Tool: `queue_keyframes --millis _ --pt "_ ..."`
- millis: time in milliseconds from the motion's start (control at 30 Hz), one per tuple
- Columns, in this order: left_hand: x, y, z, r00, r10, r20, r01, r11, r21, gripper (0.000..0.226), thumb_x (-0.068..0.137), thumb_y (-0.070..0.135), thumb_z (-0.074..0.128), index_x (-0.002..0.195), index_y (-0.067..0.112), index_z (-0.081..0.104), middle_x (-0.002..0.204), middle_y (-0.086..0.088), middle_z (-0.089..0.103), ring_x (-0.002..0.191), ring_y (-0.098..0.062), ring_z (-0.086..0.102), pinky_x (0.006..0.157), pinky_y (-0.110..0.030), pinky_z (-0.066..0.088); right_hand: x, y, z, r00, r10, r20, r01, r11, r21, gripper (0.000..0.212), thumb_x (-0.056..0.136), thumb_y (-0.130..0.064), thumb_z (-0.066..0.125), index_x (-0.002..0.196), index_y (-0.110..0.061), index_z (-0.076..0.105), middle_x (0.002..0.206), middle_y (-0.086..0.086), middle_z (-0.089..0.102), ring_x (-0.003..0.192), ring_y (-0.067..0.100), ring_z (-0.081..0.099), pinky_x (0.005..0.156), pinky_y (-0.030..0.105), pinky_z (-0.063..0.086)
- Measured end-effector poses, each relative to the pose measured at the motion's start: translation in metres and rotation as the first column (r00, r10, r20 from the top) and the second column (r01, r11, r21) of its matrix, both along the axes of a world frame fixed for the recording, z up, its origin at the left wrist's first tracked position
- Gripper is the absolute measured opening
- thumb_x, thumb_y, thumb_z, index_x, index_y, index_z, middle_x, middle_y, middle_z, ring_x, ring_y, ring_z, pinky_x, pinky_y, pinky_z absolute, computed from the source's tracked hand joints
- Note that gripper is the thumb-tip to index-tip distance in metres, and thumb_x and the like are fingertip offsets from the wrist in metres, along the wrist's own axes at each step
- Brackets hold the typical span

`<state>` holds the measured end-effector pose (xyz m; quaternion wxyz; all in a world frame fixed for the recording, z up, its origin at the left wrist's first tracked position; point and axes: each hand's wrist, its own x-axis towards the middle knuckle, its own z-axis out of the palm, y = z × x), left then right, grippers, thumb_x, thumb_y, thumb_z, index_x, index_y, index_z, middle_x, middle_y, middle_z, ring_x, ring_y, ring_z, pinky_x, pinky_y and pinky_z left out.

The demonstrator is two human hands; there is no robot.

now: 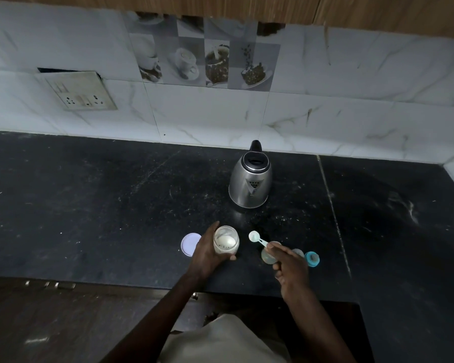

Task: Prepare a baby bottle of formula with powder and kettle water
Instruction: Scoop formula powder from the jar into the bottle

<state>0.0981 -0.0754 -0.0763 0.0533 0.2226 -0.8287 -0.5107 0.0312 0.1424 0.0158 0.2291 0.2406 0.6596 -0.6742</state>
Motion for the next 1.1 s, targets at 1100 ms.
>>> queue_keyframes --millis 1100 --pt "-0.072 0.097 0.032 0.915 -0.375 0.152 0.394 0.911 -0.121 0.094 0.085 0.033 0.081 0.161 0.016 0.029 0.126 -0.002 0.074 0.121 -0.031 0.065 0.096 -0.041 0.052 0.013 0.051 -0.046 0.568 0.710 -0.415 0.116 0.430 0.895 0.015 0.092 -0.013 0.075 0.106 -0.017 0.074 0.098 0.000 0.075 0.079 0.018 0.072 0.061 0.031 0.055"
